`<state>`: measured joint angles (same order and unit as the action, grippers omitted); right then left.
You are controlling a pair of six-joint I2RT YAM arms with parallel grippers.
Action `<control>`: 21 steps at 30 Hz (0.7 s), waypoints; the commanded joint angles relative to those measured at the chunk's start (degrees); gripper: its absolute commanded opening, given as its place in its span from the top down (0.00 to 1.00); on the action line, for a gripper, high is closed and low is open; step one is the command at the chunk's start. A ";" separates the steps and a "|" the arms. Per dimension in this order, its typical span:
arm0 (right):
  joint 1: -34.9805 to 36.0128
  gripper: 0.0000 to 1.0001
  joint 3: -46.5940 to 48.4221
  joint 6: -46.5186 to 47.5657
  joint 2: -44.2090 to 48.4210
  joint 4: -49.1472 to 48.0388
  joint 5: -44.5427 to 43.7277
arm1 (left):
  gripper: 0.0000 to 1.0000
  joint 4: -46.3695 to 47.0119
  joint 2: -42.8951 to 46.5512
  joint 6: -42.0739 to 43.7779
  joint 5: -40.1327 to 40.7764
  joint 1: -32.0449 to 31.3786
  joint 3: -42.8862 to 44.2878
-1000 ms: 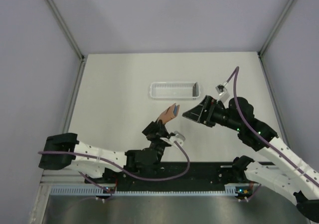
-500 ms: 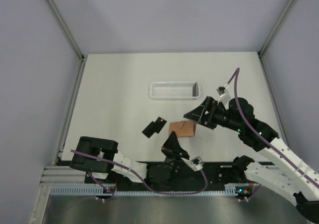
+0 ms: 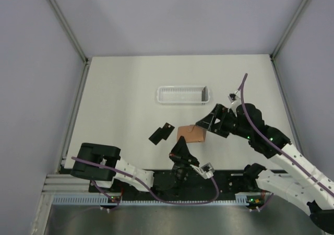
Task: Put the credit cards into the card holder
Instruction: Open the card holder at the center of the board.
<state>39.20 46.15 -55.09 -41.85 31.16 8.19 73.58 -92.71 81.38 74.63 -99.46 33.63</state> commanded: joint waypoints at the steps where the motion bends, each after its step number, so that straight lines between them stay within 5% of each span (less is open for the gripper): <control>1: -0.35 0.27 -0.62 0.43 -0.52 -1.44 0.60 | 1.00 22.04 0.69 0.88 -0.36 -0.38 2.76; 7: -0.26 0.43 -3.69 -2.21 -0.60 -7.94 5.61 | 1.00 22.13 -0.63 0.80 -0.71 -0.30 3.46; 14: -0.26 0.94 -5.28 -3.80 -0.35 -13.49 8.87 | 0.97 22.13 0.86 -2.18 -0.54 -0.30 3.29; 15: -0.26 0.99 -5.11 -3.71 0.01 -13.67 8.26 | 0.92 22.13 1.99 -4.02 -0.28 -0.21 3.03; 19: -0.35 1.00 -4.49 -3.01 2.82 -13.49 4.22 | 0.43 22.13 10.24 -13.59 0.95 -0.03 0.66; 21: -0.35 1.00 -4.05 -2.92 3.61 -13.05 1.67 | 0.29 21.70 15.60 -18.43 1.48 0.14 -1.01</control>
<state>39.20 40.84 -58.30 -40.84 21.17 13.98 72.77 -87.99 74.56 74.81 -99.48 34.54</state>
